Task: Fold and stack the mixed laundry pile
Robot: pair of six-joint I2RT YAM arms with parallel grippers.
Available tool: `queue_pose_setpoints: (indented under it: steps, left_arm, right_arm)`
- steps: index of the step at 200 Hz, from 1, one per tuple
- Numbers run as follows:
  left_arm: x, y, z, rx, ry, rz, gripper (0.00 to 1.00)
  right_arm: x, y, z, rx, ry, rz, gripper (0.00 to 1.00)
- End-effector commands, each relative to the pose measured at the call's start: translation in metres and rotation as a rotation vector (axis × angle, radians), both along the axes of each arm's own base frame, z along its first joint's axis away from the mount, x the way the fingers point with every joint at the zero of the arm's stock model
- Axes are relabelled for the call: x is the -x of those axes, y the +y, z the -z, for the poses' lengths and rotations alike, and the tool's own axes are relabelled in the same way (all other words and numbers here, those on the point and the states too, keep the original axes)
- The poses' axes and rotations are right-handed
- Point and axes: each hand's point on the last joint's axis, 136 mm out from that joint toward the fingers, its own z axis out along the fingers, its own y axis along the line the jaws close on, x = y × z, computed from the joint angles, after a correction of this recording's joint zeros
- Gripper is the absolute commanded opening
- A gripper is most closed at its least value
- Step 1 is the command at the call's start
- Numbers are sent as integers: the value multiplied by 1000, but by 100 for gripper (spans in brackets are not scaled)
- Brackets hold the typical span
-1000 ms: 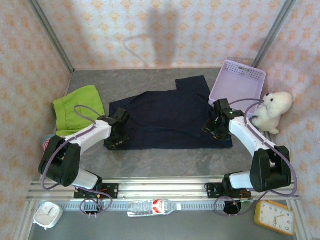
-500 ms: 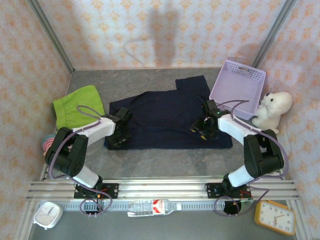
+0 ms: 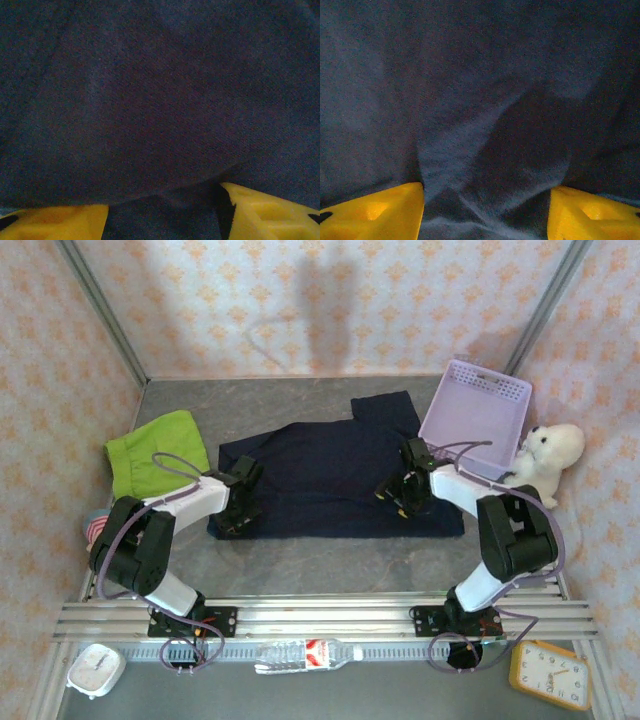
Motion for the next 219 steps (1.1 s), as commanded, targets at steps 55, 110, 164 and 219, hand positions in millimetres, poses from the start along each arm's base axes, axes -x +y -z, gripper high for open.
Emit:
queue_pose_setpoints:
  steps: [55,110,164,219]
  left_arm:
    - [30,27,19,-94,85,-35,60]
    - [28,28,17,-96,78,-36,60]
    - [18,24,20,-93,83,-32,60]
    - [21,24,21,-90,88,-32,60]
  right_arm:
    - [-115,64,-101,-211,-336,-15,60]
    - [-63,16,-84,68,-207,-76,57]
    - [16,-16,-42,139,-36,-68,40]
    - [37,-14,-10,95,23,-45,33]
